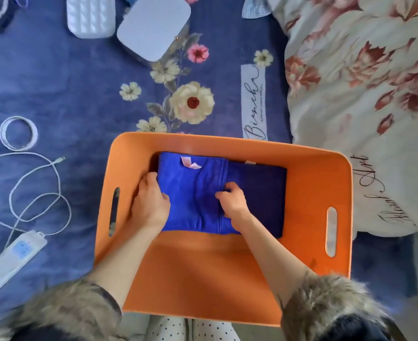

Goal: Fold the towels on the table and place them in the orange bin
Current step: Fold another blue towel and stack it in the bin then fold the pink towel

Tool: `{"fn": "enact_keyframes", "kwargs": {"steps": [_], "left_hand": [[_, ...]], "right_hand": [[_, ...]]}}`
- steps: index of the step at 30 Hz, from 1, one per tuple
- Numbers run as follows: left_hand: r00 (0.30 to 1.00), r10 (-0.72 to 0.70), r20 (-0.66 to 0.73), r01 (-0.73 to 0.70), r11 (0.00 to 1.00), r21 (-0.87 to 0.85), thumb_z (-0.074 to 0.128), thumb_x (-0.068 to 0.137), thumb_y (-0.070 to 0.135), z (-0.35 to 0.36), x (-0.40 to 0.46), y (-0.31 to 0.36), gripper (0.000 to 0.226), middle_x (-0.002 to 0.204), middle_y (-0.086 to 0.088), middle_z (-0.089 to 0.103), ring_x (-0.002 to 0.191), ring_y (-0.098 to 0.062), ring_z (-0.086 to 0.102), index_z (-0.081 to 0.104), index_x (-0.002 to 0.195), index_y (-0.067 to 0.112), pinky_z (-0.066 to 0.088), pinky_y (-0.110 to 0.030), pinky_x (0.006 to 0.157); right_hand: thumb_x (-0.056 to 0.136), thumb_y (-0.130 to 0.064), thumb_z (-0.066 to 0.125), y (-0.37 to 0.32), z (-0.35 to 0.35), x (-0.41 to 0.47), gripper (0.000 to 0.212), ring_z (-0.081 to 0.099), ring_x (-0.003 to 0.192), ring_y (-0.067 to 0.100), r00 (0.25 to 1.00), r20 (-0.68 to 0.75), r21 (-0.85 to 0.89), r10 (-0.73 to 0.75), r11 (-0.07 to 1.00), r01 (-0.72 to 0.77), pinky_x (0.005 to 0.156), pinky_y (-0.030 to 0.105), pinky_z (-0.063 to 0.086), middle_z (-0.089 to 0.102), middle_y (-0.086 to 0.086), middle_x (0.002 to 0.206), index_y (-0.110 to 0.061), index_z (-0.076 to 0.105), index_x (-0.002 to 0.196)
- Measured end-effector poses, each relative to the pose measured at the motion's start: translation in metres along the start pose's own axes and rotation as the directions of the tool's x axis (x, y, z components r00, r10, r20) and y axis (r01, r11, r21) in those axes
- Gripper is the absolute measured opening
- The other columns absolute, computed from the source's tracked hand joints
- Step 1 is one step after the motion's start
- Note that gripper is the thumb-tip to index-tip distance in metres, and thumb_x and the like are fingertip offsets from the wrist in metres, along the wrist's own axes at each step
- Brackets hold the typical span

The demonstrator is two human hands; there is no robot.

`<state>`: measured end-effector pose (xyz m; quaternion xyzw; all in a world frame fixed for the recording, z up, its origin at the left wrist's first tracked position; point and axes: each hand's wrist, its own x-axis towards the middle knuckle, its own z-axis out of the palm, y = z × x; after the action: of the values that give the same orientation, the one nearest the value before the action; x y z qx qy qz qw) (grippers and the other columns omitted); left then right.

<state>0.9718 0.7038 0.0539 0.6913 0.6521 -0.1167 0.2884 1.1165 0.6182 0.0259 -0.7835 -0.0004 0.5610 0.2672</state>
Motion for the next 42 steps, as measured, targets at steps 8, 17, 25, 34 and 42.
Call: {"fn": "enact_keyframes", "kwargs": {"steps": [8, 17, 25, 34, 42], "left_hand": [[0.996, 0.036, -0.078, -0.027, 0.993, 0.117, 0.05, 0.087, 0.003, -0.005, -0.013, 0.006, 0.061, 0.124, -0.014, 0.041, 0.1, -0.04, 0.055, 0.026, 0.141, 0.02, 0.04, -0.045, 0.067], [0.852, 0.51, 0.122, -0.509, 0.749, 0.423, 0.092, 0.045, 0.023, 0.011, -0.003, -0.019, 0.111, 0.151, -0.022, 0.024, 0.136, -0.043, 0.029, 0.038, 0.142, 0.017, 0.042, -0.05, 0.097], [0.877, 0.338, 0.34, -0.479, 0.579, 0.66, 0.063, 0.064, 0.07, 0.026, 0.019, -0.018, 0.128, 0.143, -0.014, -0.039, 0.139, -0.035, -0.025, -0.037, 0.129, 0.025, -0.015, -0.044, 0.113], [0.864, 0.314, 0.393, -0.492, 0.692, 0.529, 0.059, 0.077, 0.061, 0.005, 0.008, -0.014, 0.107, 0.152, -0.01, -0.028, 0.14, -0.029, -0.025, -0.015, 0.147, 0.027, -0.005, -0.038, 0.117], [0.866, 0.448, 0.223, -0.498, 0.816, 0.292, 0.041, 0.092, 0.052, -0.057, -0.063, 0.007, 0.069, 0.158, -0.001, 0.005, 0.146, -0.017, -0.004, 0.015, 0.149, 0.022, 0.009, -0.035, 0.116]], "right_hand": [[0.087, -0.013, 0.051, -0.005, 0.004, -0.003, 0.007, 0.051, 0.08, 0.022, 1.0, 0.012, -0.076, -0.022, 0.997, 0.023, 0.066, 0.033, 0.047, 0.055, 0.0, 0.086, -0.019, 0.052, 0.089], [0.06, -0.031, 0.083, 0.025, 0.003, -0.022, 0.092, 0.042, 0.132, 0.033, 0.68, 0.099, -0.853, -0.726, 0.29, 0.434, 0.102, 0.056, 0.04, 0.046, 0.014, 0.141, -0.007, 0.042, 0.139], [0.069, -0.067, 0.063, 0.007, -0.012, 0.021, 0.123, -0.021, 0.143, 0.024, 0.776, 0.427, -0.897, -0.465, -0.11, 0.428, 0.11, 0.053, -0.017, -0.025, 0.006, 0.155, -0.021, -0.021, 0.146], [0.081, -0.061, 0.056, -0.003, -0.021, -0.001, 0.099, -0.008, 0.146, 0.02, 0.815, 0.383, -0.888, -0.436, 0.07, 0.455, 0.114, 0.051, -0.006, -0.011, 0.001, 0.158, -0.026, -0.006, 0.15], [0.093, -0.046, 0.046, -0.023, -0.064, -0.105, 0.067, 0.035, 0.133, 0.029, 0.885, 0.097, -0.818, -0.455, 0.471, 0.332, 0.103, 0.045, 0.034, 0.028, 0.005, 0.151, -0.019, 0.018, 0.148]]}}
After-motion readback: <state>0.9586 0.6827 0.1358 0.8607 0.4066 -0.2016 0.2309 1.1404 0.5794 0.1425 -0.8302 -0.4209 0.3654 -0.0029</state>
